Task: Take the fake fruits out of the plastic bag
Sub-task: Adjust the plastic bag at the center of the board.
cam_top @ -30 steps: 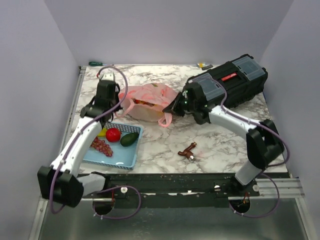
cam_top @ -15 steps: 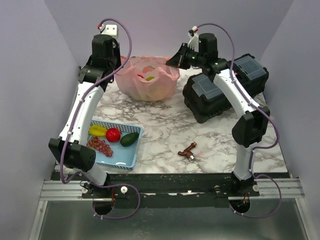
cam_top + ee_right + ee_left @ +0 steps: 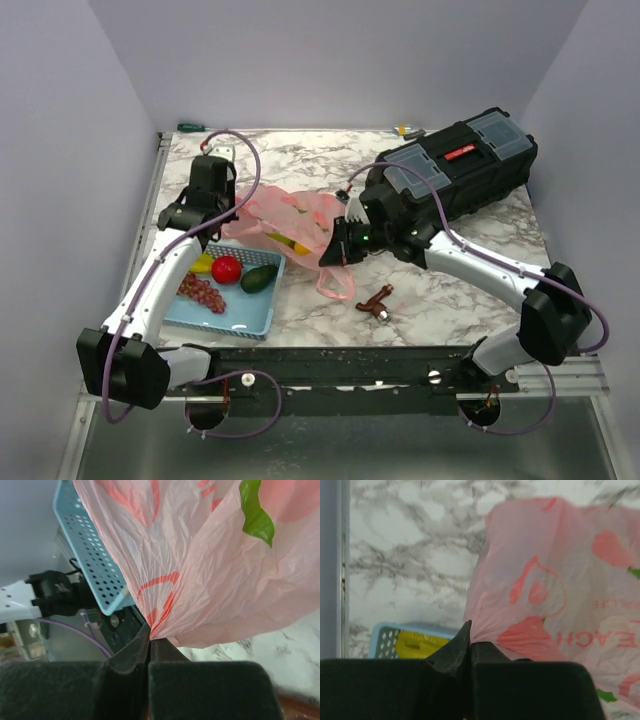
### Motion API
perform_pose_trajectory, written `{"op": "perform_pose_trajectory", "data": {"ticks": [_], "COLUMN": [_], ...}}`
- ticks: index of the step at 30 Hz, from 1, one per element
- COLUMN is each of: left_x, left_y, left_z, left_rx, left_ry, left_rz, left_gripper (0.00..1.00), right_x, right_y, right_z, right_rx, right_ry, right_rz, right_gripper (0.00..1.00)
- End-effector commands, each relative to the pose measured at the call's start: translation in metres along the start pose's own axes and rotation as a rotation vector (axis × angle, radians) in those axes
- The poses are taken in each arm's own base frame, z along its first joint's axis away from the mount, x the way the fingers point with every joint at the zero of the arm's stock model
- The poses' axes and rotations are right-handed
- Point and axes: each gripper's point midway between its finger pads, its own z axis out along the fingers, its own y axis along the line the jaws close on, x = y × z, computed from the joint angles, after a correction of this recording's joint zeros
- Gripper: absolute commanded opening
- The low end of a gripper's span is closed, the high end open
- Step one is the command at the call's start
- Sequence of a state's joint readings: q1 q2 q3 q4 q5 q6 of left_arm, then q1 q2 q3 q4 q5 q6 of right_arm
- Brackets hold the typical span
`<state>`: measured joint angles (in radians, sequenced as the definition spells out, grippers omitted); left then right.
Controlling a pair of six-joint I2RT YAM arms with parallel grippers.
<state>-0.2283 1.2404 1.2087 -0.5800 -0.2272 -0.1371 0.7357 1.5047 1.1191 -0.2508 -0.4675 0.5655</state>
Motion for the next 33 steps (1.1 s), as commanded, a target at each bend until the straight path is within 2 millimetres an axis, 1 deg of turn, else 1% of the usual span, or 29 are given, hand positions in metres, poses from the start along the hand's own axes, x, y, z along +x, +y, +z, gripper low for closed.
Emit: {"op": "perform_pose_trajectory", "data": {"ticks": [1,2,3,4,5,6,8,9,11,12,14,15,17,18,20,21,22,24,26,28,31,32,33], "left_x": [0.055,0.057,0.054,0.052,0.050,0.048,0.048,0.048,0.047,0.046,0.046,0.047,0.051,0.052,0.057,0.061,0.063,0.070,0.076,0.080,0.082,0.083,0.082], "left_y": [0.026,0.030,0.032,0.033,0.034,0.034,0.026,0.017,-0.003,-0.011,-0.036,-0.048,-0.064,-0.072,-0.088,-0.095,-0.102,-0.111,-0.115,-0.120,-0.119,-0.120,-0.123], "left_z": [-0.024,-0.030,-0.040,-0.049,-0.056,-0.064,-0.079,-0.086,-0.104,-0.115,-0.138,-0.149,-0.171,-0.180,-0.194,-0.197,-0.200,-0.195,-0.187,-0.174,-0.143,-0.132,-0.125], "left_rx": [-0.111,-0.124,-0.119,-0.110,-0.103,-0.087,-0.021,0.035,0.178,0.240,0.416,0.496,0.628,0.692,0.810,0.859,0.908,0.936,0.905,0.842,0.703,0.658,0.636], "left_ry": [0.089,0.071,0.035,0.001,-0.024,-0.049,-0.083,-0.098,-0.144,-0.176,-0.227,-0.246,-0.283,-0.293,-0.298,-0.288,-0.277,-0.250,-0.237,-0.219,-0.207,-0.191,-0.180], "left_rz": [-0.052,-0.065,-0.077,-0.081,-0.085,-0.091,-0.106,-0.120,-0.133,-0.138,-0.126,-0.123,-0.118,-0.116,-0.119,-0.128,-0.130,-0.134,-0.099,-0.062,-0.042,-0.036,-0.028], "left_gripper": [0.02,0.09,0.16,0.26,0.32,0.36,0.45,0.50,0.59,0.63,0.72,0.78,0.88,0.92,0.94,0.95,0.96,0.96,0.96,0.95,0.94,0.92,0.90], "right_x": [-0.006,-0.002,-0.002,-0.001,-0.001,-0.001,0.000,0.001,0.000,0.000,-0.001,-0.002,-0.002,-0.002,0.000,0.002,0.003,0.004,0.004,0.005,0.005,0.006,0.005], "right_y": [-0.021,-0.030,-0.036,-0.039,-0.040,-0.038,-0.033,-0.030,-0.025,-0.022,-0.019,-0.018,-0.018,-0.018,-0.017,-0.017,-0.016,-0.016,-0.015,-0.013,-0.011,-0.011,-0.010], "right_z": [-0.020,-0.025,-0.030,-0.035,-0.039,-0.041,-0.042,-0.042,-0.041,-0.040,-0.040,-0.040,-0.040,-0.039,-0.037,-0.036,-0.036,-0.034,-0.034,-0.035,-0.035,-0.036,-0.036], "right_rx": [0.157,0.206,0.246,0.270,0.282,0.280,0.263,0.248,0.223,0.209,0.193,0.192,0.192,0.189,0.181,0.177,0.172,0.168,0.164,0.157,0.154,0.155,0.153], "right_ry": [-0.117,-0.116,-0.121,-0.121,-0.122,-0.124,-0.120,-0.117,-0.120,-0.120,-0.127,-0.129,-0.126,-0.125,-0.114,-0.109,-0.108,-0.106,-0.104,-0.099,-0.100,-0.099,-0.103], "right_rz": [-0.080,-0.095,-0.107,-0.121,-0.135,-0.147,-0.155,-0.156,-0.151,-0.149,-0.148,-0.150,-0.152,-0.152,-0.150,-0.149,-0.147,-0.144,-0.145,-0.145,-0.146,-0.144,-0.141], "right_gripper": [0.01,0.01,0.01,0.02,0.05,0.08,0.17,0.19,0.20,0.20,0.20,0.20,0.20,0.19,0.19,0.20,0.20,0.22,0.23,0.22,0.11,0.06,0.04]}}
